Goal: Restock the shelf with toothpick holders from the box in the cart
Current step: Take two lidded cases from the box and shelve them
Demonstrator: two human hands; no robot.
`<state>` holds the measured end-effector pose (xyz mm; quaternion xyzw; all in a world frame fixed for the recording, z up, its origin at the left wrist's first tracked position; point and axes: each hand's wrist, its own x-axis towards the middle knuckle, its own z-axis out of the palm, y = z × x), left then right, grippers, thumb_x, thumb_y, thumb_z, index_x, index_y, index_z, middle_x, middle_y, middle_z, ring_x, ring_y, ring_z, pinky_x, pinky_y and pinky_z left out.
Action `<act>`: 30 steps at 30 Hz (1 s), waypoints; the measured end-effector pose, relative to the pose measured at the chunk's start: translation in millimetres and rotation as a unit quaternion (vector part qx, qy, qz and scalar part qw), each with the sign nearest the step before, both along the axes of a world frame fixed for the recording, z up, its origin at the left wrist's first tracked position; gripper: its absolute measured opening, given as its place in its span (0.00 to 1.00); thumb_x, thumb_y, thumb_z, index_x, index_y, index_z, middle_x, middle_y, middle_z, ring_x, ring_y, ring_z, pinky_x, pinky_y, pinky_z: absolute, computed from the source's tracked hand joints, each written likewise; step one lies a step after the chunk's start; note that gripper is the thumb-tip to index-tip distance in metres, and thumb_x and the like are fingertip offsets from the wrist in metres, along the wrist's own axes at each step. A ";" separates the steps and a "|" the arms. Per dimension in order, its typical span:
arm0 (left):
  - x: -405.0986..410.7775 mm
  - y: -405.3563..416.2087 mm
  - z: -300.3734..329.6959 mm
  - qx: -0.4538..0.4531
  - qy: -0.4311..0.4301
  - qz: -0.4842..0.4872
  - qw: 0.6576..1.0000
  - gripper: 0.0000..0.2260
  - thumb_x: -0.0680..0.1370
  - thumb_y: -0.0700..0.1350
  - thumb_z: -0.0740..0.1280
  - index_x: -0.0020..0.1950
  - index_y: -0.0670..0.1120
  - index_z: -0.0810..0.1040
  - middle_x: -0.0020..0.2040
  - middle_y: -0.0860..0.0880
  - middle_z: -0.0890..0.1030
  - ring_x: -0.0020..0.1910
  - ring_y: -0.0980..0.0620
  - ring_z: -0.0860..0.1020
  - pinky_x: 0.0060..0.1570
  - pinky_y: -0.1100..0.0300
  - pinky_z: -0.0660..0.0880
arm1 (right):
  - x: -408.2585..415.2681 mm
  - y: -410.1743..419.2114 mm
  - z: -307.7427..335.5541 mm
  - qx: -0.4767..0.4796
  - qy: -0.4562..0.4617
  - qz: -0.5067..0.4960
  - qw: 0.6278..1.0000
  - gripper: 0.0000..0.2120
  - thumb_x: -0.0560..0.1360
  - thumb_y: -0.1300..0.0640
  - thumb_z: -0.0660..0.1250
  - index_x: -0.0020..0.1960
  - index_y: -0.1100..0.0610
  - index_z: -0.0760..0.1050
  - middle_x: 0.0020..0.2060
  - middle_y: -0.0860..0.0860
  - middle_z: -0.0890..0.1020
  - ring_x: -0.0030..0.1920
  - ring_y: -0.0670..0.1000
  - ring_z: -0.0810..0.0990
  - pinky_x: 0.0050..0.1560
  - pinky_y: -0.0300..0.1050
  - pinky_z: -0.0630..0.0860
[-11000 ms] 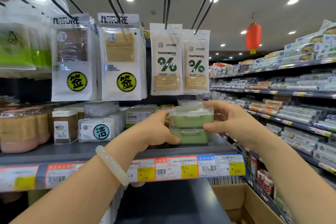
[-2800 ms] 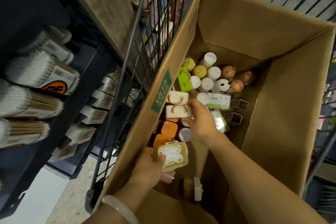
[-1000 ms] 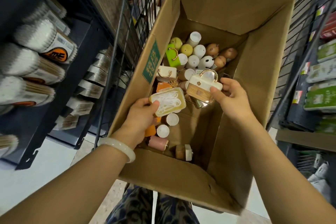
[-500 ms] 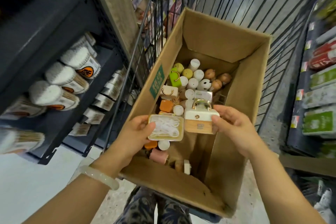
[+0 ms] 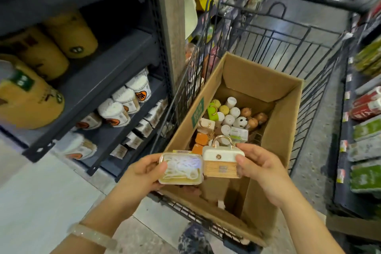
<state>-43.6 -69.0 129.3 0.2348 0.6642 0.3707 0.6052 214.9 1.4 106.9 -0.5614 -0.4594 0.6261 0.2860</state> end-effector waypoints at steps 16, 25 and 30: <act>-81.5 -222.9 78.3 0.098 -0.017 0.147 0.984 0.09 0.77 0.40 0.64 0.54 0.38 0.79 0.47 0.42 0.85 0.42 0.50 0.84 0.38 0.64 0.80 | -105.1 -151.5 95.8 0.112 0.024 0.133 0.984 0.13 0.72 0.61 0.70 0.54 0.49 0.77 0.49 0.48 0.84 0.51 0.48 0.83 0.48 0.43 0.79; -133.7 -288.6 155.5 0.207 -0.015 0.203 0.957 0.12 0.73 0.43 0.65 0.53 0.39 0.79 0.46 0.44 0.85 0.42 0.51 0.83 0.44 0.61 0.81 | -173.8 -198.8 182.8 0.207 0.077 0.169 0.961 0.11 0.71 0.61 0.69 0.53 0.53 0.78 0.44 0.50 0.85 0.44 0.47 0.83 0.40 0.40 0.81; -161.1 -292.8 193.1 0.261 -0.002 0.199 0.945 0.14 0.69 0.47 0.66 0.51 0.41 0.80 0.45 0.45 0.85 0.41 0.53 0.83 0.40 0.63 0.80 | -206.5 -201.5 228.6 0.252 0.094 0.175 0.947 0.18 0.65 0.56 0.69 0.54 0.56 0.78 0.47 0.55 0.85 0.47 0.54 0.84 0.47 0.49 0.82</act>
